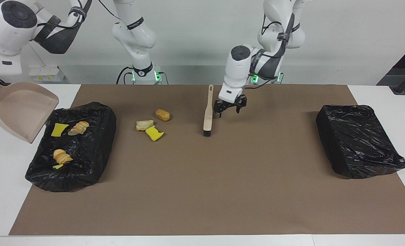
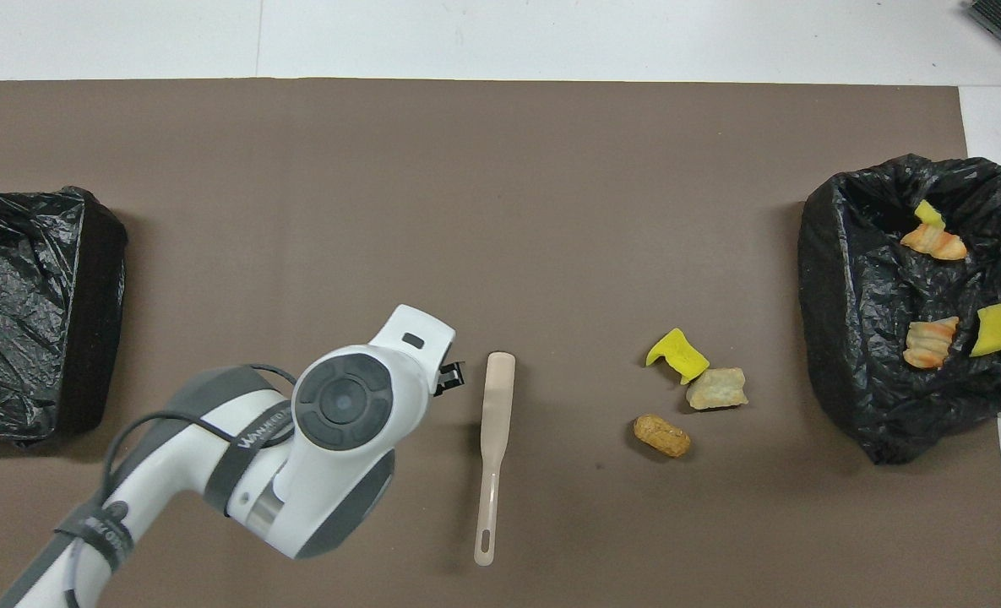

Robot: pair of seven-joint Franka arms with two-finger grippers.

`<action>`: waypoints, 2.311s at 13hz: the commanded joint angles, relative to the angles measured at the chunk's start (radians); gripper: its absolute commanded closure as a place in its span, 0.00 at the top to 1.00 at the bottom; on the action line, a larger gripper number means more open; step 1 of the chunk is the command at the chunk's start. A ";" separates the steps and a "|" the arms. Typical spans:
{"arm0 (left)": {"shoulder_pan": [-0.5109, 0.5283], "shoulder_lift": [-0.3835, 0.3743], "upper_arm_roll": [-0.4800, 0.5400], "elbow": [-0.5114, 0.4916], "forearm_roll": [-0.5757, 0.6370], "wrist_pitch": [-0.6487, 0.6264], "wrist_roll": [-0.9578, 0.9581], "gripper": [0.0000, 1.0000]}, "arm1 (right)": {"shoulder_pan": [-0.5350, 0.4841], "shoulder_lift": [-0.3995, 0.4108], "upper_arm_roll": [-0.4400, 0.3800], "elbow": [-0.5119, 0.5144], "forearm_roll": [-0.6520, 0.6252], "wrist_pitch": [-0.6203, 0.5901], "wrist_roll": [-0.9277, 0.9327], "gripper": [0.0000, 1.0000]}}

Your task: Sweep and dump trash in bin

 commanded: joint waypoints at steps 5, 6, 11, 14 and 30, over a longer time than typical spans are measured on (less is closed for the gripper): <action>0.032 -0.114 0.210 0.001 0.015 -0.134 0.366 1.00 | 0.084 -0.017 0.012 -0.015 0.341 -0.091 0.072 0.00; 0.056 -0.117 0.218 0.012 0.012 -0.137 0.411 1.00 | 0.090 -0.018 0.012 -0.018 0.419 -0.099 0.078 0.00; 0.148 -0.105 0.268 0.131 0.008 -0.230 0.572 1.00 | 0.189 -0.024 0.012 -0.057 0.659 -0.205 0.425 0.00; 0.147 -0.105 0.317 0.205 0.004 -0.293 0.607 1.00 | 0.252 -0.023 0.012 -0.092 0.747 -0.197 0.685 0.00; 0.240 -0.134 0.328 0.547 -0.031 -0.713 0.896 1.00 | 0.846 0.403 0.011 0.108 0.964 0.053 2.069 0.00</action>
